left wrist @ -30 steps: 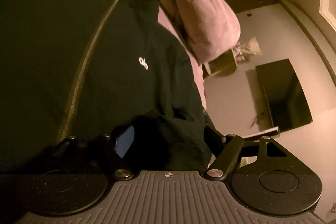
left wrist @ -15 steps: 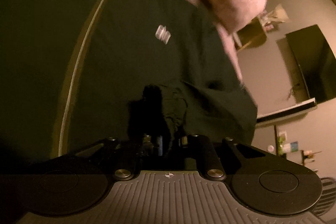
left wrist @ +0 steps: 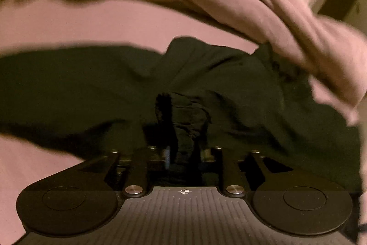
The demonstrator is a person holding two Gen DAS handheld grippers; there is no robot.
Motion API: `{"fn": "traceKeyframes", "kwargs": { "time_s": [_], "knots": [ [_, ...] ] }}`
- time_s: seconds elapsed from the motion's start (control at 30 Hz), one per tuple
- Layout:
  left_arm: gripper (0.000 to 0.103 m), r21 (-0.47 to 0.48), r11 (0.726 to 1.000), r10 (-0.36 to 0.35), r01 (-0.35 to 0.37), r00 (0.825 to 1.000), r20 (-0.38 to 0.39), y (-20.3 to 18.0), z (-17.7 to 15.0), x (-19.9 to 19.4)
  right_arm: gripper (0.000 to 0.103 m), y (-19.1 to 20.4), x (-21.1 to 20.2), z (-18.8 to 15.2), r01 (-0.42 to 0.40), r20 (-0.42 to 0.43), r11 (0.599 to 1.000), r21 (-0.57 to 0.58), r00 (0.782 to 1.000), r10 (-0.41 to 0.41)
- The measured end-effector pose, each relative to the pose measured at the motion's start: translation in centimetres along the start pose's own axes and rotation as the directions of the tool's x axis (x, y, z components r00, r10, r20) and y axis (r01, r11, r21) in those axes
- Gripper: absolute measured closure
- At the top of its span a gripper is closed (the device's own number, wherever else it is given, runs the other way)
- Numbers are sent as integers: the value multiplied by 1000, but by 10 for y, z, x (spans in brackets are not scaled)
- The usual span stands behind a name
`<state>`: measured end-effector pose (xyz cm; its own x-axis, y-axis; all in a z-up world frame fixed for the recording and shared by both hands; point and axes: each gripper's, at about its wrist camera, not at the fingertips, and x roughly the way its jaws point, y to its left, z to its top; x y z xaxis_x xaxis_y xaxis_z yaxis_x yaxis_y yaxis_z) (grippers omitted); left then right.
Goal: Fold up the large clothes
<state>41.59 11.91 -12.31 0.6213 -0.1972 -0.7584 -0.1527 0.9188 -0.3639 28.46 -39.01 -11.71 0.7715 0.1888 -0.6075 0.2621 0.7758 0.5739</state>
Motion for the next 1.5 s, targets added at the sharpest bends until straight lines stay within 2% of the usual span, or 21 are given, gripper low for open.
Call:
{"fn": "traceKeyframes", "kwargs": {
  "time_s": [0.03, 0.1, 0.13, 0.17, 0.33, 0.37, 0.43, 0.5, 0.57, 0.6, 0.67, 0.7, 0.73, 0.8, 0.83, 0.87, 1.0, 1.1, 1.2, 1.33, 1.5],
  "knots": [
    [64, -31, 999, -29, 29, 1000, 0, 4, 0, 3, 64, 2, 7, 5, -9, -1, 1000, 1, 1000, 9],
    [65, -68, 996, -64, 65, 998, 9, 9, 1, 7, 54, 5, 26, 16, -31, -2, 999, 41, 1000, 32],
    [75, -73, 994, -80, 80, 997, 6, 11, 3, 10, 52, 5, 37, 20, -44, -12, 997, 68, 999, 45],
    [81, -65, 994, -88, 88, 996, 2, 14, 1, 10, 52, 4, 51, 23, -60, -26, 993, 106, 998, 63],
    [83, 48, 992, -119, 117, 992, 48, -9, 15, 0, 52, 9, 104, 25, -84, -84, 963, 257, 991, 109],
    [83, 66, 991, -121, 118, 991, 55, -14, 16, -2, 52, 10, 109, 24, -88, -76, 959, 270, 991, 112],
    [83, 91, 988, -130, 124, 989, 68, -20, 20, -5, 72, 12, 115, 27, -70, -38, 960, 272, 996, 83],
    [83, 119, 986, -129, 120, 989, 69, -30, 20, 1, 86, 16, 113, 30, -35, 9, 972, 231, 999, 34],
    [83, 178, 978, -118, 108, 992, 45, -49, 17, 12, 90, 20, 104, 30, 39, 74, 989, 145, 996, -50],
    [83, 215, 972, -109, 97, 993, 41, -56, 13, 18, 93, 24, 101, 27, 107, 113, 991, 77, 987, -115],
    [80, 320, 947, -21, 8, 999, 39, -75, 2, 37, 95, 29, 102, 20, 210, 146, 977, -23, 968, -204],
    [70, 348, 937, 27, -36, 999, 30, -80, -2, 45, 95, 30, 106, 17, 233, 132, 971, -58, 966, -223],
    [64, 370, 926, 62, -71, 997, 36, -82, -6, 47, 95, 30, 107, 16, 231, 113, 970, -79, 969, -221],
    [59, 395, 914, 71, -91, 995, 66, -82, -7, 42, 92, 32, 98, 19, 209, 87, 973, -101, 976, -200],
    [52, 393, 914, 74, -100, 994, 80, -78, -5, 36, 82, 31, 87, 21, 189, 82, 977, -99, 980, -181],
    [50, 383, 917, 87, -115, 992, 90, -73, -4, 32, 78, 31, 76, 21, 180, 91, 979, -99, 981, -171],
    [48, 343, 929, 108, -139, 988, 108, -66, -2, 19, 74, 47, 39, 21, 206, 213, 961, -183, 963, -165],
    [47, 393, 899, 167, -193, 981, 100, -79, -9, 26, 74, 80, 61, 18, 223, 197, 916, -332, 967, -164],
    [46, 417, 884, 192, -212, 977, 90, -86, -17, 33, 75, 106, 102, 7, 242, 171, 844, -478, 969, -181],
    [45, 438, 872, 195, -217, 976, 94, -91, -24, 39, 78, 98, 144, 4, 334, 172, 775, -536, 942, -287],
    [41, 434, 878, 183, -202, 979, 86, -95, -23, 45, 78, 90, 146, 0, 429, 262, 682, -592, 903, -339]
  ]
}}
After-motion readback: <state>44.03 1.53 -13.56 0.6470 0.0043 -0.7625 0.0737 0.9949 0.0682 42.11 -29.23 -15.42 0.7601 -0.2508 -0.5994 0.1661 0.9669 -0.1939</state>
